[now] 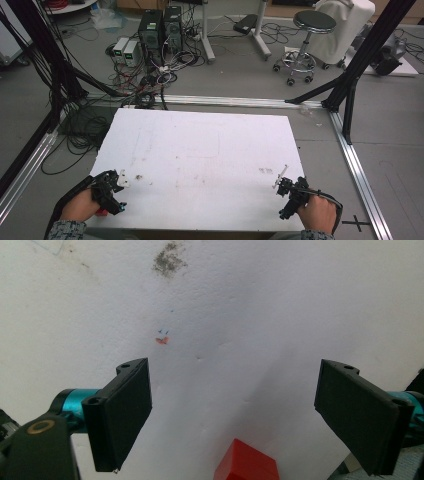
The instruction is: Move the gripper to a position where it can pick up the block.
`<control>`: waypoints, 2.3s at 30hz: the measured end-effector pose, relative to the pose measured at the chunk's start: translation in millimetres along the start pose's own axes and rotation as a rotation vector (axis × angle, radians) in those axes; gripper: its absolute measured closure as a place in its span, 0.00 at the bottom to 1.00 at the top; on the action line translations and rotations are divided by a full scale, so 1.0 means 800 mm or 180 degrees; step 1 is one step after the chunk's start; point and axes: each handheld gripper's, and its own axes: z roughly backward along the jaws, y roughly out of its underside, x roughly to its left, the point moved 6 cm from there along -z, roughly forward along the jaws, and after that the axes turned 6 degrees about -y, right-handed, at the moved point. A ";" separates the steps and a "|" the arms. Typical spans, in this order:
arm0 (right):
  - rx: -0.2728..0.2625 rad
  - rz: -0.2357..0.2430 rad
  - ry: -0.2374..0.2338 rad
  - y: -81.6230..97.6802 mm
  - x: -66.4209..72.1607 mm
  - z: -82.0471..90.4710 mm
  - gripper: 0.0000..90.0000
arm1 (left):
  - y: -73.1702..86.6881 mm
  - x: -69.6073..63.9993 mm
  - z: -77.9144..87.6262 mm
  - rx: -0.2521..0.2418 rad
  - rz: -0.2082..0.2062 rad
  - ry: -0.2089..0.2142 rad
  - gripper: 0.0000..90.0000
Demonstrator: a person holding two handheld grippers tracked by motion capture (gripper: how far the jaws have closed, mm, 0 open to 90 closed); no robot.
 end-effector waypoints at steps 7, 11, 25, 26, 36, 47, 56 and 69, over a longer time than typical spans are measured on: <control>0.0002 0.0015 0.0002 0.000 0.000 0.000 0.05 | -0.001 0.000 0.001 -0.0029 0.0030 0.0006 0.17; -0.0002 0.0002 -0.0001 -0.001 0.001 0.000 0.05 | -0.001 0.000 0.000 -0.0016 0.0002 0.0009 0.17; 0.0004 0.0018 -0.0006 0.001 0.001 0.000 0.05 | 0.000 0.002 0.002 -0.0043 0.0047 -0.0008 0.17; -0.0001 0.0004 -0.0012 0.001 0.002 0.000 0.05 | 0.000 0.002 0.003 -0.0045 0.0054 -0.0002 0.17; -0.0008 0.0007 -0.0007 0.002 0.001 0.000 0.05 | 0.000 -0.001 0.003 -0.0061 -0.0080 0.0059 0.17; -0.0054 0.0013 -0.0017 0.002 0.000 0.001 0.05 | 0.001 -0.001 0.006 -0.0001 -0.0312 0.0176 0.17; -0.0077 0.0008 -0.0029 0.001 0.000 0.002 0.05 | -0.001 0.000 0.006 0.0014 -0.0540 0.0317 0.17; -0.0077 0.0018 -0.0047 0.000 0.001 0.000 0.05 | 0.016 0.009 0.011 0.0028 -0.0891 0.0465 0.17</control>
